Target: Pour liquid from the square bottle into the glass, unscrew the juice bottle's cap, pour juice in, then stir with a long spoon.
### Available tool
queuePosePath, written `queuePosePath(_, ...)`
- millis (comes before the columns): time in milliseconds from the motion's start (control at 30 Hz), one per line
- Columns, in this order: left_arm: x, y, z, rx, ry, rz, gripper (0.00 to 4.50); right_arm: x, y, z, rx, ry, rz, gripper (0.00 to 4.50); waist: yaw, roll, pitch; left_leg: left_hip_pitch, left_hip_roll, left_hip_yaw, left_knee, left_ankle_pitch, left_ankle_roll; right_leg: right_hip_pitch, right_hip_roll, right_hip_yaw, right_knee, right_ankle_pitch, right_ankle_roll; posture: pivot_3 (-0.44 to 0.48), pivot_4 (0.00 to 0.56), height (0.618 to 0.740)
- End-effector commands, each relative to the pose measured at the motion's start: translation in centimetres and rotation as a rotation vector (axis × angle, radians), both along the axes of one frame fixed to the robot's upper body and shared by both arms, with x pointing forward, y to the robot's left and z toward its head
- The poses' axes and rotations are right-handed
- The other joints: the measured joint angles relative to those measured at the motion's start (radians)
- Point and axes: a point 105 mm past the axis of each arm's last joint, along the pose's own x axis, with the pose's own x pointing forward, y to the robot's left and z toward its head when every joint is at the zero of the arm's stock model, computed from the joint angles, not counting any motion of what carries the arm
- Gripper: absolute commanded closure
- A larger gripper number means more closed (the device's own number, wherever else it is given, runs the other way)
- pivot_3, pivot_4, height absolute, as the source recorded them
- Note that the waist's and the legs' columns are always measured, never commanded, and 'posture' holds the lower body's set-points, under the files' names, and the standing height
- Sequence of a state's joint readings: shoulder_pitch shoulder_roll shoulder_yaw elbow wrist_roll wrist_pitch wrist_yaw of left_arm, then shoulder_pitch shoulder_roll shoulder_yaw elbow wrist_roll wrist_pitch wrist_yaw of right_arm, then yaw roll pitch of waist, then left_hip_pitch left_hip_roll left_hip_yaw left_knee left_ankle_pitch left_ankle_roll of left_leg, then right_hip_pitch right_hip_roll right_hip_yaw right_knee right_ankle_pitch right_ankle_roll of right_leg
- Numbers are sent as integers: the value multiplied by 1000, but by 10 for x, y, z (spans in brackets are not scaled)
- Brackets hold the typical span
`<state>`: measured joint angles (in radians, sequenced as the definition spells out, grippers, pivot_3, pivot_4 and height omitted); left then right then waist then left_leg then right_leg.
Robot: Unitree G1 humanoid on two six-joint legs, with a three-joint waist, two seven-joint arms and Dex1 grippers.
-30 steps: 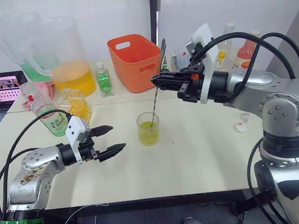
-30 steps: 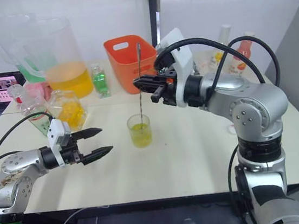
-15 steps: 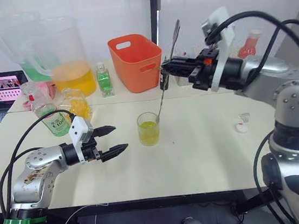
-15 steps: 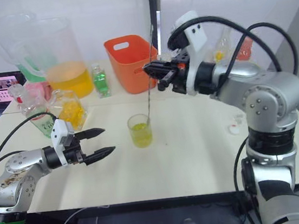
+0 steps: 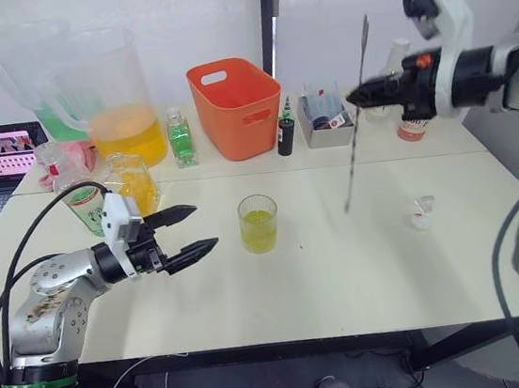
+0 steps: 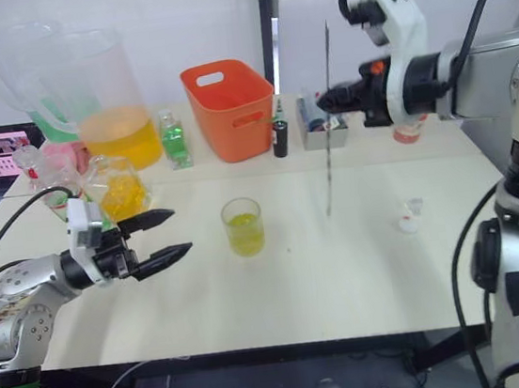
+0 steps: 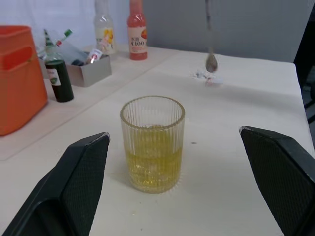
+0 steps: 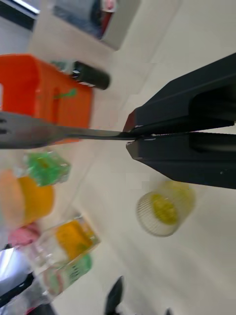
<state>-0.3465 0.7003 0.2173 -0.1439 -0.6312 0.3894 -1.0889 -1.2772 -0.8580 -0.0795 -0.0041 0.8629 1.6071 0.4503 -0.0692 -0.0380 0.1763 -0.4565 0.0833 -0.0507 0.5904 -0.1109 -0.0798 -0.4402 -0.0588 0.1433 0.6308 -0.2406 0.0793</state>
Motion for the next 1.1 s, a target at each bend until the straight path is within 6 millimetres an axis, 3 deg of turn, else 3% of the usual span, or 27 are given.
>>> queuePosePath(33, -8, -5, 14, -7, -76, -31, 20, 6, -14, -24, 7, 157, -35, 4500, -1, 0, 0, 0, 0, 0, 0, 0, 0, 1, 0, 0, 0, 0, 0, 0, 150, 740)
queuePosePath(167, -8, -7, 13, -30, -50, -24, 20, 14, -23, -43, 64, 296, -67, 4500, -1, 0, 0, 0, 0, 1, 1, 0, 0, 0, 0, 1, 0, 0, 1, 0, 150, 740)
queuePosePath(400, -13, -11, 12, -95, -16, -26, 20, 30, -33, -92, 2, 481, -189, 4500, -3, 0, 0, 0, 0, 1, 0, 0, 0, 0, 0, 1, 1, 0, 1, 0, 150, 740)
queuePosePath(533, -20, -7, 7, -79, -2, -12, 20, 43, -45, -145, -83, 596, -301, 4500, -1, 0, 0, 0, 0, 0, 1, 0, 0, 0, 1, 1, 1, 0, 2, 0, 150, 740)
queuePosePath(633, -23, -7, 4, -72, 1, -1, 20, 60, -42, -169, -165, 563, -334, 4500, -1, 0, 0, 0, 0, 0, 1, 0, 0, 1, 1, 1, 1, 1, 3, 0, 150, 740)
queuePosePath(767, -26, -8, 3, -65, 3, 4, 20, 74, -27, -181, -192, 537, -296, 4500, 1, 0, 0, 0, -1, 0, 2, 0, 0, 1, 1, 1, 1, 4, 9, 0, 150, 740)
queuePosePath(1033, -27, -3, 1, -40, 14, 26, 20, 78, -16, -195, -199, 559, -261, 4500, -4, 0, 0, 1, 0, -1, 2, 0, 0, 2, 1, 0, 1, 5, 10, 0, 150, 740)
queuePosePath(1067, -27, -3, 1, -37, 17, 25, 0, 78, -17, -192, -197, 557, -259, 3824, -4, 0, 0, 1, 0, -1, 2, 0, 0, 2, 1, 0, 1, 5, 10, 0, 150, 740)
queuePosePath(1100, -27, -3, 0, -34, 18, 25, 0, 77, -17, -188, -196, 553, -257, 3568, -4, 0, 0, 1, 0, -1, 2, 0, 0, 2, 1, 0, 2, 5, 10, 0, 150, 740)
